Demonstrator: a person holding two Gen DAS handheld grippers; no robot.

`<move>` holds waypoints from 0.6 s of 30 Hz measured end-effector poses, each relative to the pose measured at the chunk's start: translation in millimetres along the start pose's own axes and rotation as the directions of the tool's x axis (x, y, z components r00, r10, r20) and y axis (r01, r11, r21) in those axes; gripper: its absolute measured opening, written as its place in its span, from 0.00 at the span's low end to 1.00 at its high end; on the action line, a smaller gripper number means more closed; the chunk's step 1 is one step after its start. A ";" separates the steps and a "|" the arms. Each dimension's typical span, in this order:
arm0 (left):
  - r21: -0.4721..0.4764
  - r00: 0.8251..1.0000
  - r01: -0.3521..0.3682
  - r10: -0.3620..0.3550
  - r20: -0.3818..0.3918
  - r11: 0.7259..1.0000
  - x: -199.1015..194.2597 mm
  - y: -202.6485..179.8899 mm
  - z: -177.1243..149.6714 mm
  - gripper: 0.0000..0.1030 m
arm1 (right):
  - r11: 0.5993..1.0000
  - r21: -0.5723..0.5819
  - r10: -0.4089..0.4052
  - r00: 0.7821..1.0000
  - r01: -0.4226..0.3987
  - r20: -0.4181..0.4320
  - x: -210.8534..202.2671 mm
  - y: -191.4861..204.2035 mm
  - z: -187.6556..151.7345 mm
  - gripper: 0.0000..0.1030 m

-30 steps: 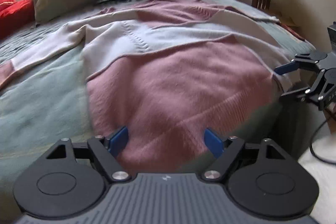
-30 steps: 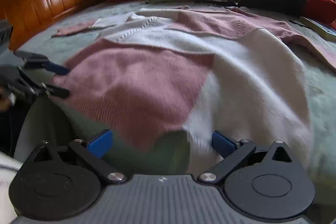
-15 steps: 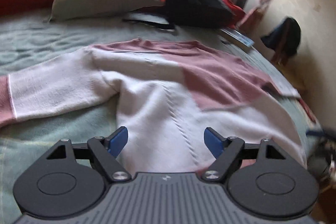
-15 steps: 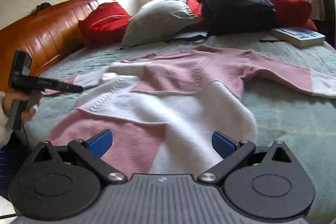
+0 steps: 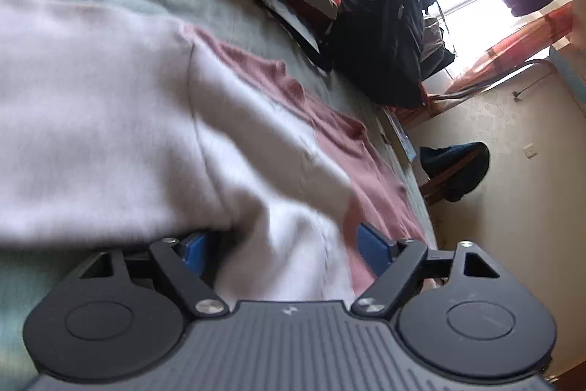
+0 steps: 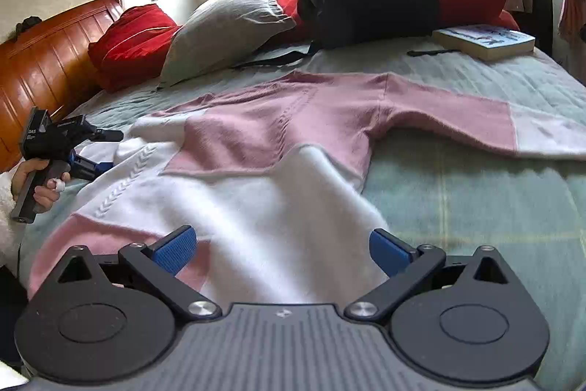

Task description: Fold clothes

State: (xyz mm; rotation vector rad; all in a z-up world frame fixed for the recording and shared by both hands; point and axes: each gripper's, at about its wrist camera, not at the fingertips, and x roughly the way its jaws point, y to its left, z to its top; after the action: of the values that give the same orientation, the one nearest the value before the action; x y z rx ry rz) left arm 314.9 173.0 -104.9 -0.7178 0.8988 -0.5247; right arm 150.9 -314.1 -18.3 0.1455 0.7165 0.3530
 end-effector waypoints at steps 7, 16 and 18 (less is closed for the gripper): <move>0.040 0.982 -0.165 0.160 0.103 0.985 -9.6 6.0 11.1 0.16 | 1.000 -0.010 -0.029 1.000 0.029 -0.011 7.1 -12.2 10.4 1.00; 0.066 0.967 -0.241 0.234 0.102 0.968 -10.1 3.5 26.9 0.16 | 0.968 0.208 0.152 0.987 -0.140 -0.045 47.4 -88.4 54.5 1.00; 0.049 0.972 -0.218 0.212 0.099 0.975 -15.8 4.1 18.2 0.20 | 0.923 0.327 0.235 0.970 -0.204 -0.056 66.6 -110.5 58.3 0.95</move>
State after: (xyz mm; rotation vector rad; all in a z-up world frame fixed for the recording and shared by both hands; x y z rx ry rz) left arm 322.4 192.5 -92.1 -0.5775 0.8583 -0.3215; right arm 265.5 -393.2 -43.4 0.5233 0.8508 0.4591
